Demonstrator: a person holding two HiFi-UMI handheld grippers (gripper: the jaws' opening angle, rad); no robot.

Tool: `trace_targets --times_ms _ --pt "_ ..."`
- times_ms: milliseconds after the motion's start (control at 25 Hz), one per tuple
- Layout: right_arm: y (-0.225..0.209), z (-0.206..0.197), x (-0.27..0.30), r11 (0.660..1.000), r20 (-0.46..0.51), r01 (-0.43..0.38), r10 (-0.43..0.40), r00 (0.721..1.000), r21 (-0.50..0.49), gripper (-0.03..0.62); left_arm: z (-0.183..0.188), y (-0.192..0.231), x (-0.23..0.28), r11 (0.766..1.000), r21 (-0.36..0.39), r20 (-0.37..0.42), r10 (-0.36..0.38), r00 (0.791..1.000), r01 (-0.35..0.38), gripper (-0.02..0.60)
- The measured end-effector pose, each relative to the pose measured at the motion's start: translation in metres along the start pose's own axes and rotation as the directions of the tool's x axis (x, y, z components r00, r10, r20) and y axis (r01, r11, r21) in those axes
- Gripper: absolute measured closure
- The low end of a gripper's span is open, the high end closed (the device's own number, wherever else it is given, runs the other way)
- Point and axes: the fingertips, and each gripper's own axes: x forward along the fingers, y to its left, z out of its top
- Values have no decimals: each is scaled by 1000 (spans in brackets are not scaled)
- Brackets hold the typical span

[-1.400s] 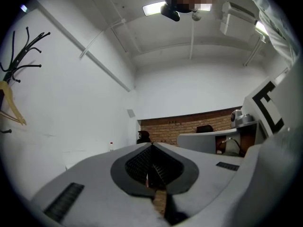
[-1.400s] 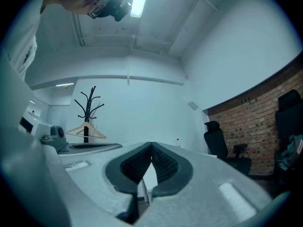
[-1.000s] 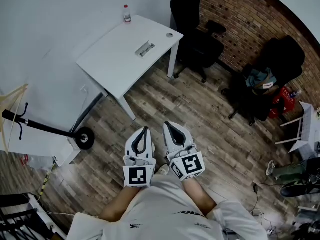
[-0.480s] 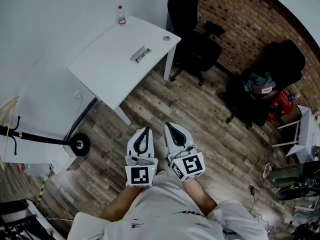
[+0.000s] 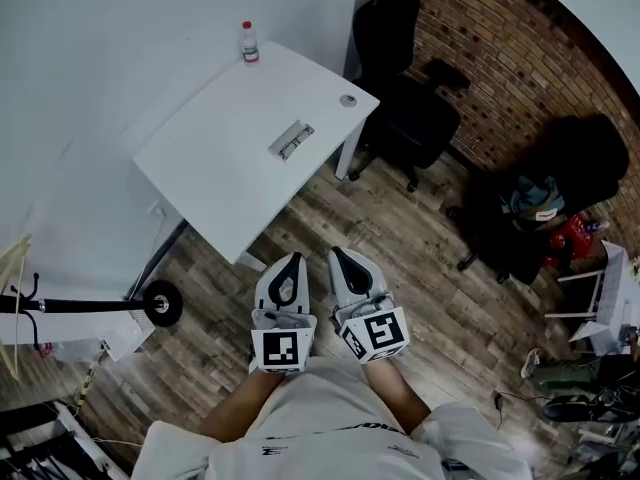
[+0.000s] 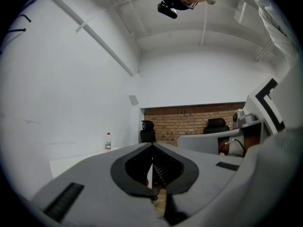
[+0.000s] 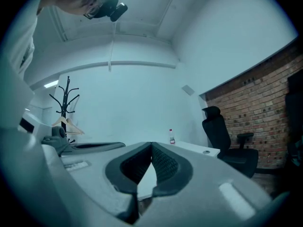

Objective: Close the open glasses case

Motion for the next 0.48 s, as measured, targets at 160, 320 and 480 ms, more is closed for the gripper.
trace_targets --times_ms 160,320,480 --pt "-17 7 60 1000 -10 3 -2 1000 16 594 0 38 52 1000 5 -30 1 1000 -1 583" --pt "-38 1 114 999 -38 13 -12 999 29 594 -10 69 100 1000 -18 -63 -2 998 1 583" --pt "-51 1 160 999 -68 20 -18 998 29 594 -11 95 137 999 -37 -83 -13 996 10 583"
